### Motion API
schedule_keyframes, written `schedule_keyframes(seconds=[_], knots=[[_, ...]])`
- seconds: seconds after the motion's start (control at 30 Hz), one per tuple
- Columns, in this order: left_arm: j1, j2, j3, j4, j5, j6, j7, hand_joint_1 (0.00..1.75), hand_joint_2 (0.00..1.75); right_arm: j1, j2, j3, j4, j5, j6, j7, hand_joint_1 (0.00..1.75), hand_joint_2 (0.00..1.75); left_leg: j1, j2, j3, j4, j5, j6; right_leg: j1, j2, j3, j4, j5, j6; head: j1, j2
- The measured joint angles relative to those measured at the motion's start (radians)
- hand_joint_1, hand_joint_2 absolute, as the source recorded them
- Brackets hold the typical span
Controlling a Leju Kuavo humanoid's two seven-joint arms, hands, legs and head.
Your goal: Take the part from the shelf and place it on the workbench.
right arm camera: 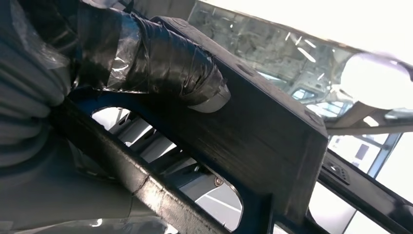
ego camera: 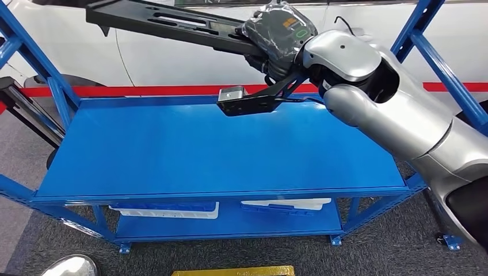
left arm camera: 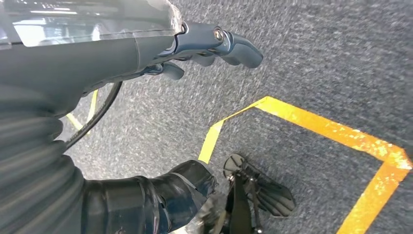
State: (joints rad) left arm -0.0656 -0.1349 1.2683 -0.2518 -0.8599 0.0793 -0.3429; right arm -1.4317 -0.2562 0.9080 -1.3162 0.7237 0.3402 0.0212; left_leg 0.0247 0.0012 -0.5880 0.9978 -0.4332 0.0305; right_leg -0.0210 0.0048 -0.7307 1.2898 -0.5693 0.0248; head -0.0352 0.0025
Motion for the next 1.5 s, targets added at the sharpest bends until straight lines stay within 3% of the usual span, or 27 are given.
schedule_keyframes(seconds=[0.03,0.13,0.2,0.3,0.37,0.43,0.5,0.53,0.57,0.67,0.7,0.8,0.87,0.97,1.0,1.07,1.13,1.2,1.23,1.3,1.33,1.4,1.47,1.5], knots=[[0.0,0.0,0.0,0.0,-0.001,0.001,0.0,0.0,1.75,0.002,-0.003,0.003,0.0,0.0,0.0,0.0,1.75,1.75,0.003,-0.001,0.0,0.004,-0.003,-0.003,-0.005,-0.001,0.0,-0.006,0.018,0.005,0.0,0.0],[0.001,0.0,0.001,0.0,-0.002,0.005,0.002,0.0,1.75,0.001,-0.01,0.007,0.001,0.002,0.0,0.0,1.75,1.75,0.011,-0.004,-0.004,0.03,-0.018,-0.022,-0.016,-0.003,0.07,-0.168,0.111,0.017,0.0,0.0],[0.001,0.0,0.002,0.0,-0.002,0.007,0.004,0.0,1.75,0.002,-0.013,0.01,0.002,0.004,0.0,0.0,1.75,1.75,0.009,-0.006,-0.015,0.046,-0.023,-0.036,-0.012,-0.001,0.088,-0.218,0.123,0.009,0.0,0.0],[0.0,-0.007,0.002,0.0,-0.002,0.007,0.008,0.0,1.75,0.004,-0.014,0.014,0.006,0.007,-0.001,0.002,1.75,1.75,0.01,-0.006,-0.023,0.05,-0.025,-0.05,-0.007,0.0,0.08,-0.217,0.125,-0.016,0.0,0.0],[0.0,-0.01,0.002,0.001,-0.002,0.007,0.009,0.0,1.75,0.003,-0.013,0.015,0.01,0.01,0.0,0.003,1.75,1.75,0.012,-0.004,-0.039,0.092,-0.065,-0.055,-0.009,-0.002,0.078,-0.222,0.132,-0.033,-0.001,0.0],[0.0,-0.011,0.002,0.001,-0.002,0.007,0.01,0.0,1.75,0.001,-0.01,0.018,0.013,0.013,0.0,0.003,1.75,1.75,0.012,-0.003,-0.083,0.207,-0.139,-0.055,-0.005,-0.003,0.072,-0.224,0.139,-0.046,-0.001,0.0],[-0.002,-0.011,0.002,0.001,-0.002,0.006,0.011,0.0,1.75,0.001,-0.006,0.025,0.017,0.016,0.001,0.003,1.75,1.75,0.01,-0.004,-0.115,0.307,-0.183,-0.054,0.003,-0.003,0.064,-0.224,0.145,-0.053,-0.001,0.0],[-0.002,-0.011,0.002,0.001,-0.002,0.006,0.011,0.0,1.75,0.001,-0.004,0.028,0.019,0.018,0.001,0.003,1.75,1.75,0.008,-0.003,-0.108,0.311,-0.18,-0.051,0.007,-0.003,0.06,-0.224,0.149,-0.055,-0.001,0.0],[-0.003,-0.012,0.002,0.001,-0.002,0.005,0.012,0.0,1.75,0.0,-0.001,0.03,0.021,0.018,0.001,0.002,1.75,1.75,0.007,-0.003,-0.082,0.275,-0.16,-0.046,0.01,-0.003,0.056,-0.224,0.153,-0.055,-0.001,0.0],[-0.005,-0.012,0.002,0.001,-0.004,0.005,0.012,0.0,1.75,-0.012,0.006,0.031,0.026,0.019,0.002,0.002,1.75,1.75,-0.004,-0.003,0.03,0.087,-0.096,-0.028,0.017,-0.004,0.048,-0.223,0.166,-0.049,-0.001,0.0],[-0.005,-0.012,0.003,0.001,-0.004,0.005,0.012,0.0,1.75,-0.017,0.008,0.031,0.028,0.02,0.002,0.002,1.75,1.75,-0.007,-0.004,0.046,0.054,-0.087,-0.024,0.017,-0.005,0.046,-0.224,0.171,-0.043,-0.001,0.0],[-0.005,-0.013,0.003,0.001,-0.005,0.005,0.013,0.0,1.75,-0.023,0.014,0.033,0.032,0.02,0.005,0.003,1.75,1.75,-0.011,-0.005,0.039,0.039,-0.066,-0.017,0.015,-0.008,0.042,-0.23,0.185,-0.026,0.0,0.0],[-0.006,-0.016,0.003,0.001,-0.005,0.004,0.015,0.0,1.75,-0.027,0.015,0.035,0.035,0.022,0.009,0.003,1.75,1.75,-0.006,-0.001,0.027,0.029,-0.042,-0.005,0.013,-0.007,0.027,-0.203,0.145,-0.016,0.0,0.0],[-0.008,-0.017,0.003,0.001,-0.005,0.004,0.015,0.0,1.75,-0.033,0.017,0.037,0.036,0.023,0.011,0.004,1.75,1.75,-0.005,0.004,-0.005,0.026,-0.014,0.008,0.008,-0.006,-0.013,-0.045,0.012,-0.004,0.001,0.0],[-0.008,-0.017,0.003,0.001,-0.005,0.004,0.014,0.0,1.75,-0.034,0.017,0.038,0.037,0.022,0.012,0.004,1.75,1.75,-0.005,0.004,-0.016,0.027,-0.006,0.008,0.007,-0.006,-0.017,0.003,-0.008,-0.001,0.001,0.0],[-0.007,-0.017,0.003,0.001,-0.003,0.003,0.012,0.0,1.75,-0.035,0.019,0.04,0.04,0.021,0.013,0.004,1.75,1.75,-0.005,0.004,-0.04,0.03,0.009,0.005,0.004,-0.006,0.014,0.018,0.013,0.004,0.001,0.0],[-0.008,-0.019,0.003,0.001,-0.001,0.002,0.011,0.0,1.75,-0.041,0.025,0.043,0.043,0.02,0.013,0.004,1.75,1.75,-0.005,0.004,-0.062,0.037,0.021,-0.002,0.001,-0.006,0.1,-0.086,0.054,0.003,0.001,0.0],[-0.009,-0.022,0.004,0.001,0.0,0.002,0.01,0.0,1.75,-0.05,0.032,0.045,0.044,0.019,0.012,0.004,1.75,1.75,-0.006,0.004,-0.077,0.046,0.032,-0.013,0.006,-0.005,0.178,-0.203,0.053,-0.007,0.0,0.0],[-0.01,-0.023,0.004,0.001,0.0,0.002,0.009,0.0,1.75,-0.052,0.034,0.045,0.045,0.019,0.012,0.004,1.75,1.75,-0.007,0.005,-0.081,0.046,0.038,-0.019,0.01,-0.004,0.193,-0.232,0.045,-0.013,0.0,0.0],[-0.01,-0.024,0.005,0.001,0.001,0.002,0.009,0.0,1.75,-0.052,0.037,0.045,0.047,0.019,0.011,0.004,1.75,1.75,-0.006,0.003,-0.085,0.042,0.051,-0.031,0.011,-0.005,0.193,-0.246,0.053,-0.027,0.0,0.0],[-0.01,-0.023,0.006,0.001,0.001,0.002,0.009,0.0,1.75,-0.052,0.039,0.046,0.048,0.019,0.011,0.004,1.75,1.75,-0.005,0.001,-0.091,0.047,0.044,-0.036,0.01,-0.008,0.189,-0.25,0.061,-0.035,0.0,0.0],[-0.01,-0.023,0.008,0.001,0.002,0.003,0.009,0.0,1.75,-0.053,0.041,0.046,0.049,0.019,0.011,0.004,1.75,1.75,-0.003,-0.002,-0.113,0.101,-0.017,-0.044,0.005,-0.014,0.175,-0.256,0.081,-0.055,0.0,0.0],[-0.01,-0.024,0.009,0.001,0.002,0.003,0.01,0.0,1.75,-0.053,0.042,0.047,0.052,0.019,0.011,0.005,1.75,1.75,-0.002,-0.002,-0.145,0.219,-0.105,-0.052,0.009,-0.015,0.152,-0.253,0.098,-0.065,0.0,0.0],[-0.01,-0.024,0.01,0.001,0.001,0.004,0.01,0.0,1.75,-0.053,0.042,0.047,0.053,0.019,0.011,0.006,1.75,1.75,-0.001,-0.002,-0.155,0.275,-0.129,-0.055,0.01,-0.015,0.139,-0.25,0.107,-0.065,-0.001,0.0]])
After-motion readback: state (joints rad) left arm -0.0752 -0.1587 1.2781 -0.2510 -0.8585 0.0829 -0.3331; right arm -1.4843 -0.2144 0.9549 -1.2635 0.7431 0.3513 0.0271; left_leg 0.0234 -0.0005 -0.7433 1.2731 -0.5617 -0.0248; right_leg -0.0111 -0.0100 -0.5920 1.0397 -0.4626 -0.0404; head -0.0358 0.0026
